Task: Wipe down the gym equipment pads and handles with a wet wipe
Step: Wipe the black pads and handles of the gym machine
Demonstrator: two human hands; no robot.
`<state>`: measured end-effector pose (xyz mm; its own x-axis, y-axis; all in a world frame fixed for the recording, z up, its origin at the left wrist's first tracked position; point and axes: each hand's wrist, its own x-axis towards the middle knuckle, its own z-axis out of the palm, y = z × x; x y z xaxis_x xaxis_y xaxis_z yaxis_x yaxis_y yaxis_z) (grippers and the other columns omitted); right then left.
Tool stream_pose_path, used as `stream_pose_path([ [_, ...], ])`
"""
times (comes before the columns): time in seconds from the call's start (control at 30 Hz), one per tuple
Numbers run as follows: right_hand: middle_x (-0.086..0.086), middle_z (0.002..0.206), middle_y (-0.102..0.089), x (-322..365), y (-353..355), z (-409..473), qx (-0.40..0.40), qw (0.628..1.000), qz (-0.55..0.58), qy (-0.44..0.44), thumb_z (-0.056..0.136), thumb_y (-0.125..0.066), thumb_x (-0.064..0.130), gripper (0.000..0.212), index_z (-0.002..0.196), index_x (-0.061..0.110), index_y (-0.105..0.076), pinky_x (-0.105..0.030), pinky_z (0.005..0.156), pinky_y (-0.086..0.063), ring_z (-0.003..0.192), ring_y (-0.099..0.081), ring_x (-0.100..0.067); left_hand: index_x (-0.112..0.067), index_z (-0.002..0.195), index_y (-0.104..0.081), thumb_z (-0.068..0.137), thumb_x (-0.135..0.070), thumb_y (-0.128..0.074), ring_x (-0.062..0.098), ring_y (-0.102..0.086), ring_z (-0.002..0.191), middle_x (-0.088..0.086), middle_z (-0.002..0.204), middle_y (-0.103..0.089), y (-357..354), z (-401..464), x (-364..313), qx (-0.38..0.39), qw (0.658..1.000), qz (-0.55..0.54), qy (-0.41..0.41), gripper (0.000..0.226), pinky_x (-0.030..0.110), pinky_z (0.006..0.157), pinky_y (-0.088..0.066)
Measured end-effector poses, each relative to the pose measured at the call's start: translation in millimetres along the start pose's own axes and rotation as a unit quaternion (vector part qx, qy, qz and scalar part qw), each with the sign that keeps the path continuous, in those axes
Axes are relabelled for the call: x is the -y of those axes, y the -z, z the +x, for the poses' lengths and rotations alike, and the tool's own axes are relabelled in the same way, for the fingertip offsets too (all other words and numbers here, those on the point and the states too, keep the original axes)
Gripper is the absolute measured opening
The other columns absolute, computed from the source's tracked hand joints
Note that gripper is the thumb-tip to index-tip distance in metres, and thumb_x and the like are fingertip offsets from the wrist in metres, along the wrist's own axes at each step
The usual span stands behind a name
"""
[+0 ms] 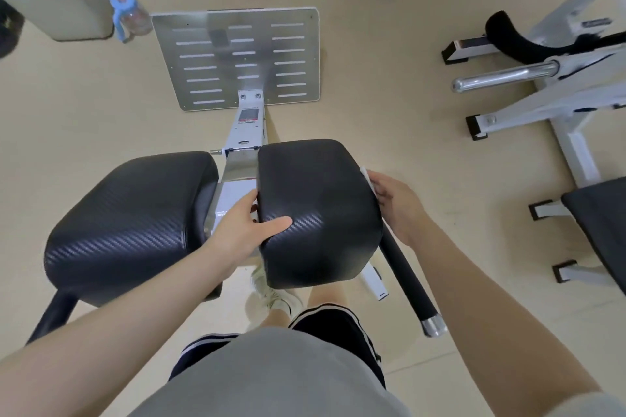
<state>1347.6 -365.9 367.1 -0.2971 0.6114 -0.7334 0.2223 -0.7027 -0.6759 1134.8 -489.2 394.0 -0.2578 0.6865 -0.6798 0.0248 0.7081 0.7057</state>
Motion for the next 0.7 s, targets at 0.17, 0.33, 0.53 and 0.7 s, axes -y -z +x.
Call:
stream_pose_path([
  [0.17, -0.008, 0.131, -0.057, -36.8, 25.1, -37.7, -0.012, 1.000, 0.023, 0.001, 0.100, -0.010, 0.045, 0.062, 0.128, 0.009, -0.053, -0.038, 0.112, -0.031, 0.123, -0.052, -0.019, -0.021, 0.134, -0.041, 0.081, -0.018, -0.070, 0.017, -0.052, 0.109, -0.005, 0.121, -0.053, -2.8, -6.8, -1.7, 0.008, 1.000, 0.009, -0.010, 0.059, 0.026, 0.085, -0.042],
  [0.33, -0.008, 0.123, -0.063, -43.3, 22.1, -41.5, -0.009, 0.998, 0.054, 0.022, 0.099, -0.012, 0.047, 0.065, 0.122, 0.008, -0.058, -0.037, 0.110, -0.032, 0.119, -0.055, -0.021, -0.014, 0.131, -0.044, 0.079, -0.020, -0.073, 0.017, -0.051, 0.108, -0.003, 0.121, -0.053, -7.4, -8.8, 7.1, -0.066, 0.997, 0.020, -0.038, 0.060, 0.024, 0.084, -0.041],
  [0.53, 0.007, 0.099, -0.066, -21.0, -1.9, -25.1, -0.026, 0.993, -0.033, 0.108, 0.099, -0.044, 0.020, 0.026, 0.109, 0.013, -0.066, -0.020, 0.089, -0.044, 0.090, -0.058, -0.004, -0.013, 0.129, -0.043, 0.080, -0.021, -0.071, 0.014, -0.051, 0.097, -0.004, 0.114, -0.052, -17.8, -17.6, 13.2, -0.118, 0.992, -0.013, -0.047, 0.056, 0.022, 0.077, -0.041],
  [0.7, -0.006, 0.109, -0.067, -58.1, 8.2, -42.0, -0.071, 0.983, -0.094, 0.143, 0.098, -0.044, 0.020, 0.029, 0.114, 0.033, -0.065, -0.039, 0.100, -0.046, 0.106, -0.059, -0.027, -0.014, 0.132, -0.042, 0.083, -0.024, -0.067, 0.012, -0.050, 0.102, -0.006, 0.118, -0.051, -21.1, -18.7, 17.8, -0.126, 0.990, -0.011, -0.066, 0.055, 0.025, 0.084, -0.041],
])
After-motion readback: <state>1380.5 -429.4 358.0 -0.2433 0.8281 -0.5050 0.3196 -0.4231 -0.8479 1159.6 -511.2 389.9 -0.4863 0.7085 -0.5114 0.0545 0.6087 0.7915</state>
